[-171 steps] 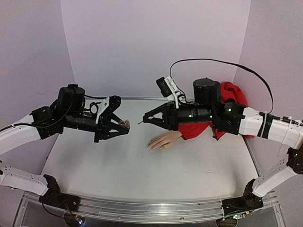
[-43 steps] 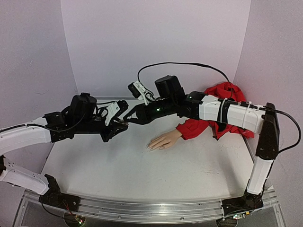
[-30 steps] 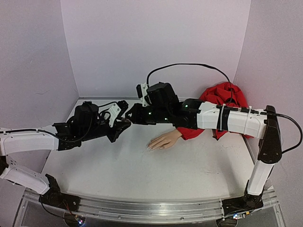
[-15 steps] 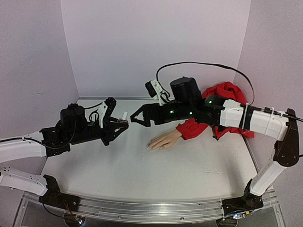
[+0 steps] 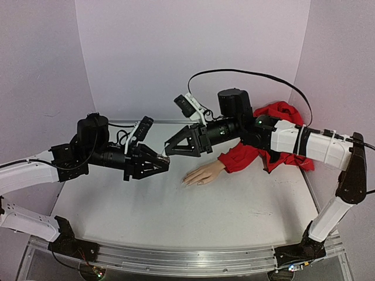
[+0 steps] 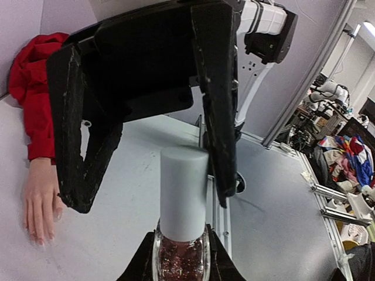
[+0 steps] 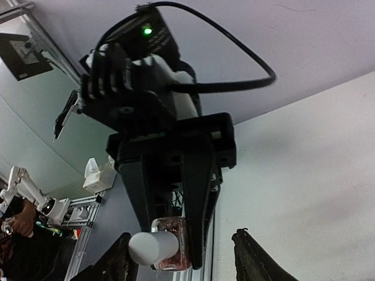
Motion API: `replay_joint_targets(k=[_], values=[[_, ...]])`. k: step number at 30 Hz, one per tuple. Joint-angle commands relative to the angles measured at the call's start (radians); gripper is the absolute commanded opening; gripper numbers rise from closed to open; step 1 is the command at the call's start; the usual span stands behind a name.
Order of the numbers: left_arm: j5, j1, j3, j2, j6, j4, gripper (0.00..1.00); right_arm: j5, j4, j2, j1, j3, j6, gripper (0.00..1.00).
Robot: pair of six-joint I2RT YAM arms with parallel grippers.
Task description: Paint the nails
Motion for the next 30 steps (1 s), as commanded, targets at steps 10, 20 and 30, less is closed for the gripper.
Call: replay_joint_targets(k=[10, 20, 30], values=[[0.168, 0.005, 0.083, 0.046, -0.032, 0.023, 0.00, -0.174, 0.222, -0.006, 0.022, -0.022, 0.044, 0.33], [0.136, 0.007, 0.105, 0.040, -0.019, 0.023, 0.00, -0.144, 0.246, 0.004, 0.043, -0.049, 0.060, 0.12], [-0.498, 0.008, 0.106, 0.006, 0.073, 0.048, 0.00, 0.216, 0.222, 0.008, 0.102, -0.113, 0.113, 0.00]])
